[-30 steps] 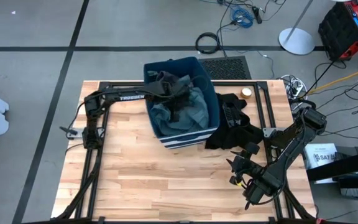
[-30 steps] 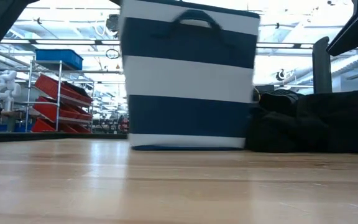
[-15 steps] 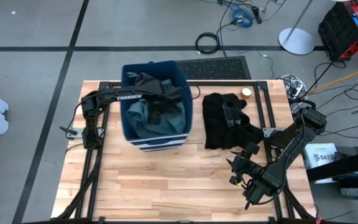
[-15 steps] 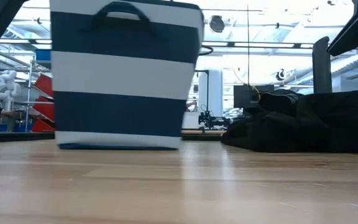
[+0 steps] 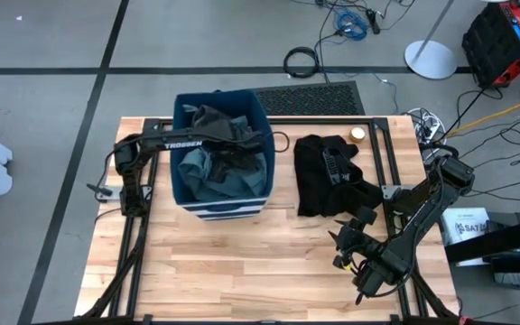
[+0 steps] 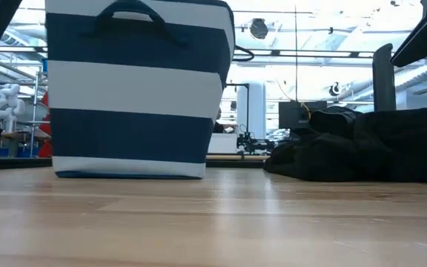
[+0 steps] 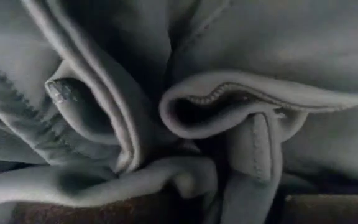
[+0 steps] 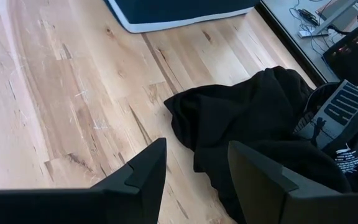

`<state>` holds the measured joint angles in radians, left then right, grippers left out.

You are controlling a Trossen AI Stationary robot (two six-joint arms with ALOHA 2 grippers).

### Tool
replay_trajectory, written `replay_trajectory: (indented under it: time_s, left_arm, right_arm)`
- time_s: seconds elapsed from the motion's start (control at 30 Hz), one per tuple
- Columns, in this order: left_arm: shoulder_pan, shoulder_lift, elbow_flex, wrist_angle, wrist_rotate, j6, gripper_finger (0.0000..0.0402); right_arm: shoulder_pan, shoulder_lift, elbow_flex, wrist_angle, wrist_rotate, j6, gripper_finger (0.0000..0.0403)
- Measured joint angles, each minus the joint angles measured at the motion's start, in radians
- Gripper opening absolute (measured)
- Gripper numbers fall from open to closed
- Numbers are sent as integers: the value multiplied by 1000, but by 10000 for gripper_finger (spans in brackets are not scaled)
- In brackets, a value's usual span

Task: Sort clothes
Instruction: Put the blue pants into the blue laundry organizer

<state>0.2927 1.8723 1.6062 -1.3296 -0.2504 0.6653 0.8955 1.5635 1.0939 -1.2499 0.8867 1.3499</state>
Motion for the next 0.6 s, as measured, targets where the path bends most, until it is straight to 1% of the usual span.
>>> replay_trajectory:
  time_s: [0.1,0.13,0.27,0.4,0.5,0.6]
  left_arm:
    - [-6,-1,0,2,13,-52,38]
    - [-6,-1,0,6,10,-74,44]
    - [-6,-1,5,13,-8,-185,111]
    - [5,-17,39,5,54,-236,171]
    - [12,-62,53,9,60,-241,195]
    - [22,-127,54,11,63,-242,208]
  right_arm:
    - [0,0,0,0,0,0,160]
    - [0,0,0,0,1,0,160]
    - [0,0,0,-1,5,-5,160]
    - [0,0,0,-5,5,-5,160]
    - [0,0,0,-6,6,-6,160]
    - [0,0,0,-7,5,-7,160]
